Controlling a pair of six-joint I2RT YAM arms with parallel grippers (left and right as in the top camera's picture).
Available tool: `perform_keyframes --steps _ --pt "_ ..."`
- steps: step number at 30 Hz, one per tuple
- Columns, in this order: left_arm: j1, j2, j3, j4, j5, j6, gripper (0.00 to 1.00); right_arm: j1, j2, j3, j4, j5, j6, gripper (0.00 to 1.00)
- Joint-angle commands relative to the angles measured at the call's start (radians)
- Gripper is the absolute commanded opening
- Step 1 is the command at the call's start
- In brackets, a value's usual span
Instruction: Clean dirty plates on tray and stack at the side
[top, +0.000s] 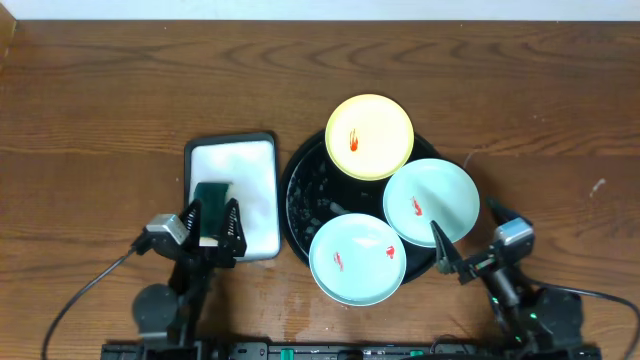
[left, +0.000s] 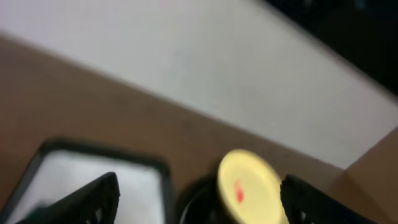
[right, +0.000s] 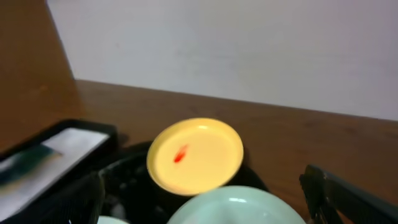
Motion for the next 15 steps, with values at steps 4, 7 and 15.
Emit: perform_keyframes --steps 4,7,15 --pt "0.006 0.283 0.408 -0.327 0.034 0.11 0.83 -0.005 0.328 0.43 -0.298 -0.065 0.012 0.99" --pt "0.006 0.446 0.584 -0.517 0.034 0.122 0.83 -0.005 0.517 0.613 -0.452 -0.092 0.012 0.99" --pt "0.006 0.841 0.844 -0.903 0.044 0.108 0.83 -0.005 0.961 1.005 -0.808 -0.161 0.05 0.99"
